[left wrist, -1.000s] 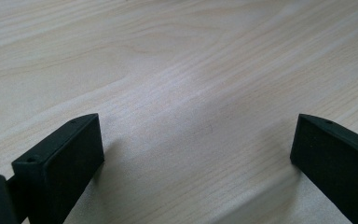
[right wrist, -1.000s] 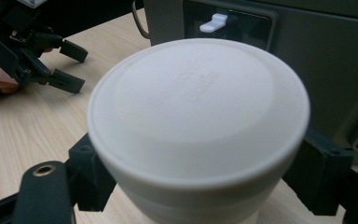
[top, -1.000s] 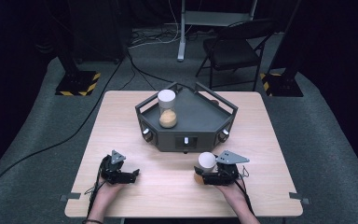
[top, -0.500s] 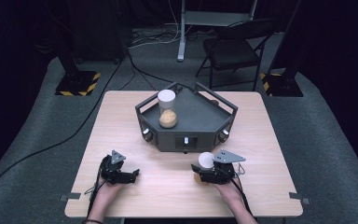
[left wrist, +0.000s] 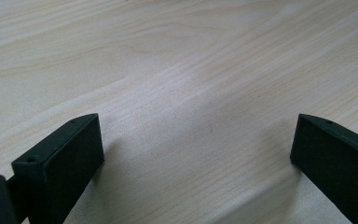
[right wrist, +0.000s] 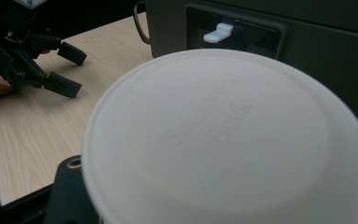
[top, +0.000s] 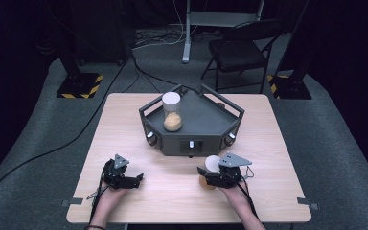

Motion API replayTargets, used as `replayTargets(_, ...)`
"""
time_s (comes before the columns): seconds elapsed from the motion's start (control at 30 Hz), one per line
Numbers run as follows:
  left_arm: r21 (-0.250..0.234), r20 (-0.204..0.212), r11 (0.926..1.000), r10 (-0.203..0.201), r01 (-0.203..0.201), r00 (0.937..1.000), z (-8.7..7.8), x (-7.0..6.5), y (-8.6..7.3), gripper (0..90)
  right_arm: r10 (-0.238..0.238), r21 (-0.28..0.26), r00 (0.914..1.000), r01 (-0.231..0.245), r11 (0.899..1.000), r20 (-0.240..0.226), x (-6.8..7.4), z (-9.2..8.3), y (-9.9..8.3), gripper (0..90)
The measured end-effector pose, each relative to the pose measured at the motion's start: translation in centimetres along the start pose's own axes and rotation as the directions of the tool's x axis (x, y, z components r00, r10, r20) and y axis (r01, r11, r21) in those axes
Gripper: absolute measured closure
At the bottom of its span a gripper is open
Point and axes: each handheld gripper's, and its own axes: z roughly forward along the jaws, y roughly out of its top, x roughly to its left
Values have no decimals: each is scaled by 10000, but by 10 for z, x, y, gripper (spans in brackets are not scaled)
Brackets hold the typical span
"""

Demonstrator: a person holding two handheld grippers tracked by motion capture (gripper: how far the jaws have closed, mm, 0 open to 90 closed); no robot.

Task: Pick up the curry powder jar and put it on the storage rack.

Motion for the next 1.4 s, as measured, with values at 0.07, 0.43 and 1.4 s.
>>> replayTargets(0.07, -5, 0, 10000, 2, -2, 10000, 0, 0, 0, 23, 40, -18, 10000, -40, 10000, -15, -1, -2, 2, 342)
replayTargets(0.43, -6, 1, 10000, 3, -3, 10000, 0, 0, 0, 23, 7, 33, 9998, -7, 10000, 174, -6, -12, 21, 342)
replayTargets(1.4, 6, -3, 10000, 10, -10, 10000, 0, 0, 0, 21, -104, 60, 9990, 101, 9999, 433, -22, -33, 76, 342)
